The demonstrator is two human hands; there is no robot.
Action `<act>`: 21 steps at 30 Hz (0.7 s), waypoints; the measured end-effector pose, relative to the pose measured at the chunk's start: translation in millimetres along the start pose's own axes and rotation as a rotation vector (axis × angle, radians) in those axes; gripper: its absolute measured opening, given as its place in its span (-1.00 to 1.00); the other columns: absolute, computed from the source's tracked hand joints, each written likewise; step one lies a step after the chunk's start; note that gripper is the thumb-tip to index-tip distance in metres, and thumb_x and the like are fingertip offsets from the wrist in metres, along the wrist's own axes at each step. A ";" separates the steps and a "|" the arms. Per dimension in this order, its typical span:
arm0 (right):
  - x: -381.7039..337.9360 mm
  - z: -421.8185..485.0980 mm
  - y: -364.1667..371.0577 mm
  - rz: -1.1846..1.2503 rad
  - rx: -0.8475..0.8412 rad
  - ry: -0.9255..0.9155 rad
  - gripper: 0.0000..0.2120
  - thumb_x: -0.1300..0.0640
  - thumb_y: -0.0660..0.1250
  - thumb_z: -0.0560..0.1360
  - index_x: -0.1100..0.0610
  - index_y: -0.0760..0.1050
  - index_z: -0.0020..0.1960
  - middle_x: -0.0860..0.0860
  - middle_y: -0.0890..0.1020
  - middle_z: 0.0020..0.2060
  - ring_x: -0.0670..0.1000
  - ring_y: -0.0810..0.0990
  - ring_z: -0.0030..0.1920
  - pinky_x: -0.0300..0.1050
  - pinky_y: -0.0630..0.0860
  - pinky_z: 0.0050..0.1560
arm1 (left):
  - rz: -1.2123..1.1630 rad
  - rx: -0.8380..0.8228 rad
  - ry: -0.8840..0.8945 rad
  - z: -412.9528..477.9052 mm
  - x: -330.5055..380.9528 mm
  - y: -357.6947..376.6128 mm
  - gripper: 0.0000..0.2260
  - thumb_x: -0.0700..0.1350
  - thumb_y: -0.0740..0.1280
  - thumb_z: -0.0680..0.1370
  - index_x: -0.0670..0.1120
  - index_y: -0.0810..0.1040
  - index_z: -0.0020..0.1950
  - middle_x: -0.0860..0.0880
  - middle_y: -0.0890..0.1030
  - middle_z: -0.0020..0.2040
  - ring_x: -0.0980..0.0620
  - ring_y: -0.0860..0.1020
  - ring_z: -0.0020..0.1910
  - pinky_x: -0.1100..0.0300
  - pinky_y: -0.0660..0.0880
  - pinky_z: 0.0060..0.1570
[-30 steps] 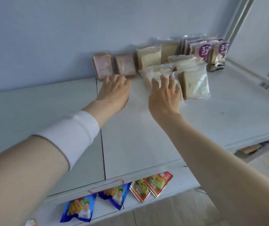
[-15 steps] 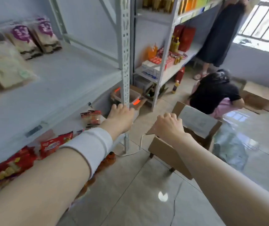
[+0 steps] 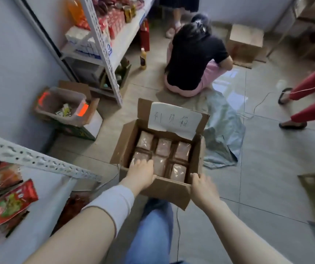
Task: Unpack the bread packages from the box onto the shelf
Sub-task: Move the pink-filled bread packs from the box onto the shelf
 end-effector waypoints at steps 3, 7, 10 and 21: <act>15.2 51.7 34.1 0.167 -0.122 0.078 -0.51 -0.03 0.17 0.56 0.17 0.21 0.40 0.14 0.38 0.31 0.15 0.35 0.31 -0.04 0.33 0.27 | -0.088 -0.130 -0.012 69.3 5.2 32.5 -0.57 0.07 0.21 0.56 -0.09 0.30 0.37 -0.13 0.43 0.33 -0.16 0.37 0.33 -0.02 0.28 0.29; 24.3 140.0 99.0 0.584 -0.237 0.227 -0.35 -0.05 0.26 0.52 0.22 0.11 0.46 0.15 0.30 0.38 0.11 0.30 0.39 -0.11 0.24 0.35 | -0.336 -0.201 -0.141 168.9 0.6 89.2 -0.49 0.03 0.27 0.55 -0.09 0.21 0.44 -0.15 0.37 0.37 -0.16 0.35 0.36 -0.01 0.31 0.33; 29.4 217.8 143.2 0.880 -0.192 0.346 -0.26 -0.06 0.33 0.48 0.21 0.07 0.49 0.16 0.24 0.43 0.11 0.24 0.42 -0.08 0.22 0.39 | -0.474 -0.209 -0.333 242.3 -22.2 148.3 -0.34 0.01 0.31 0.52 -0.17 0.08 0.49 -0.24 0.28 0.41 -0.22 0.29 0.39 -0.02 0.26 0.37; 60.7 351.9 188.7 0.677 0.110 0.722 -0.19 -0.02 0.29 0.50 0.22 -0.14 0.51 0.25 0.24 0.42 0.23 0.18 0.40 0.08 0.05 0.37 | -0.701 0.093 -0.583 304.5 -54.2 205.5 -0.27 -0.04 0.54 0.31 -0.21 0.23 0.31 -0.20 0.44 0.26 -0.19 0.44 0.25 0.05 0.40 0.20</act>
Point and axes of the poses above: each hand's wrist, its own z-axis towards the middle knuckle, its own y-axis out of the palm, x = y × z, the point moved 9 cm from there along z, towards the middle knuckle
